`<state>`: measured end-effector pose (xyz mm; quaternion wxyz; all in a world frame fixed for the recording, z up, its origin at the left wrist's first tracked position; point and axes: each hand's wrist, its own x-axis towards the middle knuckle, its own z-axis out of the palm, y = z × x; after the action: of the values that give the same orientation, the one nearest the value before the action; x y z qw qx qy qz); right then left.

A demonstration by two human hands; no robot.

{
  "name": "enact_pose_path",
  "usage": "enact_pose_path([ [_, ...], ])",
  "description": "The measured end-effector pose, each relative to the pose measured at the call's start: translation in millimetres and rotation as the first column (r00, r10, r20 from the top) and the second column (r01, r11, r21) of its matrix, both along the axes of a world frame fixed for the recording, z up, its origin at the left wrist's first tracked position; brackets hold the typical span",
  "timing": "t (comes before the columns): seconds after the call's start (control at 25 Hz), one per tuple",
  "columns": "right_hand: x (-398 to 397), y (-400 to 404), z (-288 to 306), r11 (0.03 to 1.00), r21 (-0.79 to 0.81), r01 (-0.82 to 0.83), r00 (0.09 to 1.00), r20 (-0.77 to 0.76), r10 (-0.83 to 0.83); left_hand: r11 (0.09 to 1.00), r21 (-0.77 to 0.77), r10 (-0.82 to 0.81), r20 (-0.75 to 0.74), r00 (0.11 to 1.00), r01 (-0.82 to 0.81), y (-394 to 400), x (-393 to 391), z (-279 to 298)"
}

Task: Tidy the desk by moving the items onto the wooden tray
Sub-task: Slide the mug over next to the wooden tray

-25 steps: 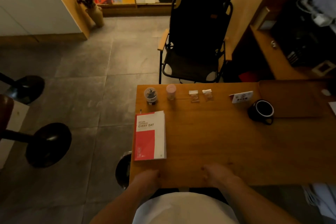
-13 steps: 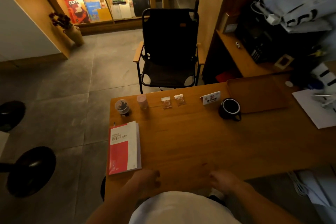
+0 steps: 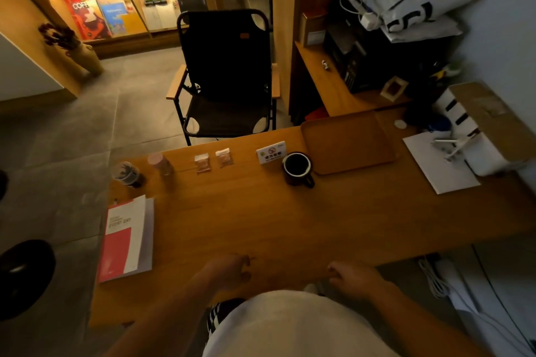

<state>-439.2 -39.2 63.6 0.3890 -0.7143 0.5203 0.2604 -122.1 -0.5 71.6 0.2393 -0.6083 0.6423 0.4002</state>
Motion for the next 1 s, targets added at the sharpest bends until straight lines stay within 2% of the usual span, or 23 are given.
enact_pose_path([
  [0.2, -38.3, -2.8, -6.1, 0.999, 0.041, -0.008, 1.0, 0.021, 0.007, 0.998, 0.044, -0.052, -0.001, 0.999, 0.051, -12.0, -41.7, -4.4],
  [0.56, -61.5, -4.8, -12.5, 0.989, 0.062, 0.134, 0.991, 0.014, -0.135, 0.968, 0.103, -0.224, -0.054, 0.973, 0.229, -72.0, -72.2, -10.5],
  [0.84, -59.2, -13.0, -15.4, 0.968, 0.057, 0.243, 0.969, 0.025, -0.244, 0.941, 0.1, -0.314, -0.091, 0.945, 0.322, -112.9, -66.1, -22.5],
  [1.0, -56.5, -22.0, -18.0, 0.963, 0.049, 0.264, 0.964, 0.019, -0.265, 0.928, 0.014, -0.373, -0.013, 0.928, 0.373, -132.4, -72.5, -28.3],
])
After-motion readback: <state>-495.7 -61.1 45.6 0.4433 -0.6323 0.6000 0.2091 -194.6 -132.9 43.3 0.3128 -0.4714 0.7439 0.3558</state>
